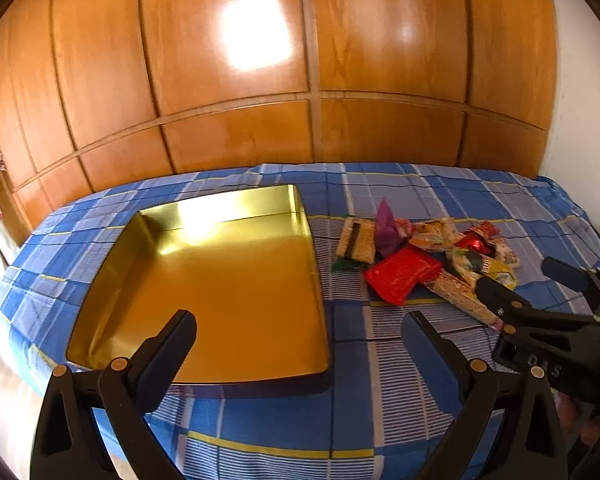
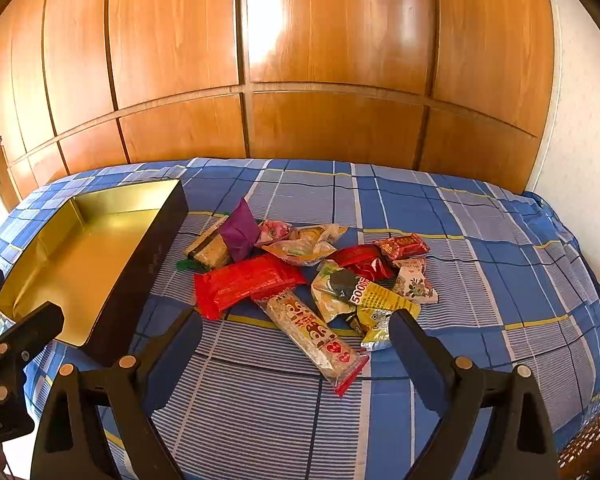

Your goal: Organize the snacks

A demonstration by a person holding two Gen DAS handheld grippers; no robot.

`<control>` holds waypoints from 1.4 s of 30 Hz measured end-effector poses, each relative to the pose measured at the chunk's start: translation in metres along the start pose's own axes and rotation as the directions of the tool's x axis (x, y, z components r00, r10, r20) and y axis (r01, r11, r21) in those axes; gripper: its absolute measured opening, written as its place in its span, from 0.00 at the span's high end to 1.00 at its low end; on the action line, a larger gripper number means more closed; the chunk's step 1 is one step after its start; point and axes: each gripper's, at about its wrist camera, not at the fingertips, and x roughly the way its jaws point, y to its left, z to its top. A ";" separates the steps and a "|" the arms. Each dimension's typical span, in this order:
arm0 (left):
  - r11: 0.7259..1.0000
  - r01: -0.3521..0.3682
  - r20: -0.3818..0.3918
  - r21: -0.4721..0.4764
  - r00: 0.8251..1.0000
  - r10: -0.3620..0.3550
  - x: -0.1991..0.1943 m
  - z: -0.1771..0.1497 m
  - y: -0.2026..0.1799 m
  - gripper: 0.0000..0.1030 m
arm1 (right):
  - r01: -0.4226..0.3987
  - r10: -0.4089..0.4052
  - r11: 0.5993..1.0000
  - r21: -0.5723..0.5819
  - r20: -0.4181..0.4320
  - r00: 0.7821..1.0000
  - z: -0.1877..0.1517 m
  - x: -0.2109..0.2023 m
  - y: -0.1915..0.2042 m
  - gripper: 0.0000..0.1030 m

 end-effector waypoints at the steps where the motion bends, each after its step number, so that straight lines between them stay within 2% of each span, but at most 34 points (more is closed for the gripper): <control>1: 1.000 0.019 -0.004 0.003 1.000 -0.019 0.001 0.000 0.000 0.00 | -0.002 0.002 1.000 -0.002 0.000 1.000 0.001 0.000 -0.002 0.07; 7: 0.988 0.152 -0.075 0.000 0.986 -0.152 0.011 0.009 -0.004 0.00 | -0.070 0.067 0.996 -0.051 -0.058 0.996 0.022 0.011 -0.023 0.07; 11: 0.975 0.218 -0.114 0.051 0.971 -0.211 0.021 0.019 -0.010 0.03 | -0.196 0.176 0.976 -0.100 -0.178 0.968 0.044 0.031 -0.048 0.07; 13: 0.965 0.248 -0.162 0.078 0.959 -0.233 0.029 0.026 -0.013 0.21 | -0.226 0.188 0.962 -0.152 -0.229 0.955 0.052 0.042 -0.058 0.07; 16: 0.950 0.287 -0.209 0.124 0.943 -0.258 0.042 0.037 -0.021 0.33 | -0.239 0.171 0.941 -0.239 -0.273 0.947 0.060 0.062 -0.075 0.11; 18: 0.931 0.322 -0.238 0.171 0.931 -0.278 0.051 0.043 -0.031 0.35 | -0.240 0.171 0.945 -0.222 -0.292 0.941 0.063 0.074 -0.089 0.15; 20: 0.904 0.370 -0.277 0.214 0.910 -0.307 0.063 0.048 -0.043 0.41 | -0.243 0.183 0.953 -0.181 -0.296 0.938 0.064 0.084 -0.103 0.16; 22: 0.890 0.386 -0.319 0.242 0.898 -0.303 0.079 0.051 -0.053 0.52 | -0.251 0.204 0.960 -0.127 -0.299 0.932 0.062 0.091 -0.115 0.19; 23: 0.885 0.396 -0.336 0.247 0.891 -0.305 0.086 0.053 -0.058 0.52 | -0.225 0.175 0.966 -0.129 -0.317 0.932 0.062 0.094 -0.117 0.20; 26: 0.860 0.419 -0.376 0.292 0.877 -0.299 0.109 0.055 -0.075 0.52 | -0.251 0.207 0.961 -0.115 -0.301 0.931 0.066 0.091 -0.121 0.20; 29: 0.825 0.460 -0.433 0.327 0.849 -0.302 0.132 0.054 -0.092 0.52 | -0.256 0.214 0.960 -0.114 -0.296 0.931 0.068 0.091 -0.121 0.20; 33: 0.814 0.452 -0.466 0.365 0.846 -0.261 0.161 0.054 -0.106 0.52 | -0.270 0.231 0.958 -0.099 -0.293 0.928 0.071 0.091 -0.121 0.20; 35: 0.813 0.459 -0.481 0.359 0.837 -0.260 0.171 0.056 -0.108 0.52 | -0.273 0.237 0.957 -0.095 -0.285 0.929 0.072 0.088 -0.121 0.20; 38: 0.801 0.466 -0.486 0.375 0.835 -0.259 0.180 0.059 -0.111 0.52 | -0.274 0.242 0.958 -0.087 -0.270 0.932 0.075 0.087 -0.123 0.20; 42: 0.795 0.488 -0.490 0.360 0.824 -0.284 0.188 0.064 -0.112 0.52 | -0.270 0.238 0.959 -0.088 -0.269 0.933 0.076 0.087 -0.122 0.20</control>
